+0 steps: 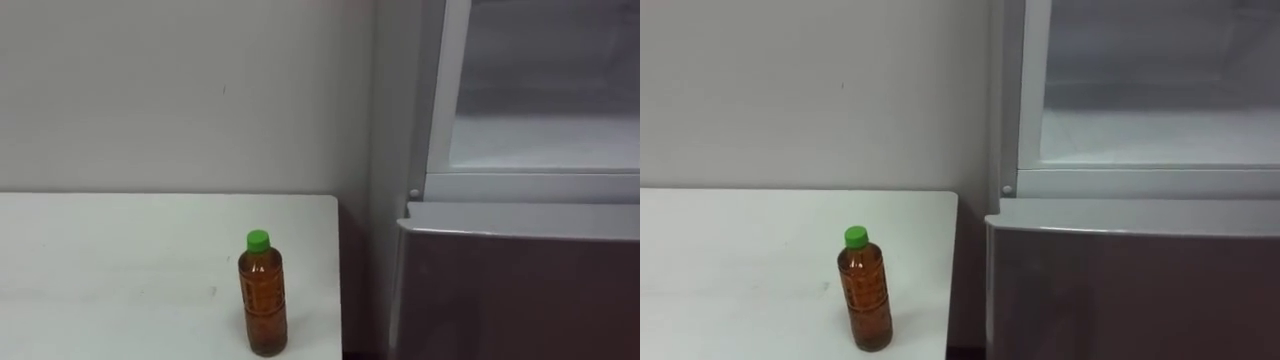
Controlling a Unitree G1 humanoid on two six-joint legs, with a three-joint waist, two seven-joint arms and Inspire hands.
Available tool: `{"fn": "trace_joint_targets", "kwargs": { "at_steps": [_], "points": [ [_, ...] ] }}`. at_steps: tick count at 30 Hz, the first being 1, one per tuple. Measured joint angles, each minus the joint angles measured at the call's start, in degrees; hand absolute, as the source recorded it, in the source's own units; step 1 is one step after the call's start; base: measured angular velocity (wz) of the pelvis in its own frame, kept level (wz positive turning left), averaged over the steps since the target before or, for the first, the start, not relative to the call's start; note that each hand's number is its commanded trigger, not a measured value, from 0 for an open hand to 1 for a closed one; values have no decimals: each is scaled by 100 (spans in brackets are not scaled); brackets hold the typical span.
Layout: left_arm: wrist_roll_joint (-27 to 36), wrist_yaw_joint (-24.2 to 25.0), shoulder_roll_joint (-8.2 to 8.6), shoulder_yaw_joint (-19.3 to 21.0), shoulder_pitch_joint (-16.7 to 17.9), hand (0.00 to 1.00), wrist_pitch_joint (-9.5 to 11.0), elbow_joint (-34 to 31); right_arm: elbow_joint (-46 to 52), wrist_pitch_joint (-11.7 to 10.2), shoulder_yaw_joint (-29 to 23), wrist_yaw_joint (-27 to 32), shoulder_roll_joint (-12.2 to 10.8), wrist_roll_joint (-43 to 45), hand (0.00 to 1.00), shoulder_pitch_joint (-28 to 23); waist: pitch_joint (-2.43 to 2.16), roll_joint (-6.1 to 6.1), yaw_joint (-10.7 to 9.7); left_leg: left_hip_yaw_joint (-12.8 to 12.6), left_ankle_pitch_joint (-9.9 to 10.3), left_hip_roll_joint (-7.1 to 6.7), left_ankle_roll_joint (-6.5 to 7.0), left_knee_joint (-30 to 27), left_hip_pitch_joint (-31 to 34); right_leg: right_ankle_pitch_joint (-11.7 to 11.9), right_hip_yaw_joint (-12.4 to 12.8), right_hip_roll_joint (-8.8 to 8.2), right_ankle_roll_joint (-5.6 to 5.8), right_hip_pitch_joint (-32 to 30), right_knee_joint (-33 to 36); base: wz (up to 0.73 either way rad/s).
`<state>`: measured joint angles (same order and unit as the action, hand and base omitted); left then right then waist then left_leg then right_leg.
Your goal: Put the bottle in the upper fridge
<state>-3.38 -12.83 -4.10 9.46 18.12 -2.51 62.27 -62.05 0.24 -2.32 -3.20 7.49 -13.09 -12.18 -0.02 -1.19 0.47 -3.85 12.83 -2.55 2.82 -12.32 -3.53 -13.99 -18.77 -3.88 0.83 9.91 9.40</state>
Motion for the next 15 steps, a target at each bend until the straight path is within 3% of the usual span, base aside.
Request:
{"fn": "trace_joint_targets", "kwargs": {
  "at_steps": [7, 15],
  "points": [
    [-75, 120, -103, -299, 9, 0, -109, -2, -9, -3, 379, -27, 10, 163, 0, 146, -8, -46, 5, 91, -3, -11, 3, -44, 25, 2, -23, 14, -4, 15, -56, 5],
    [-277, 303, -196, -292, -110, 0, -136, -1, 4, -18, 540, -132, 19, 497, 0, 234, -5, -115, 8, 89, -3, -18, 3, -45, 84, 8, -24, 17, -1, 5, -65, 1]
  ]
}}
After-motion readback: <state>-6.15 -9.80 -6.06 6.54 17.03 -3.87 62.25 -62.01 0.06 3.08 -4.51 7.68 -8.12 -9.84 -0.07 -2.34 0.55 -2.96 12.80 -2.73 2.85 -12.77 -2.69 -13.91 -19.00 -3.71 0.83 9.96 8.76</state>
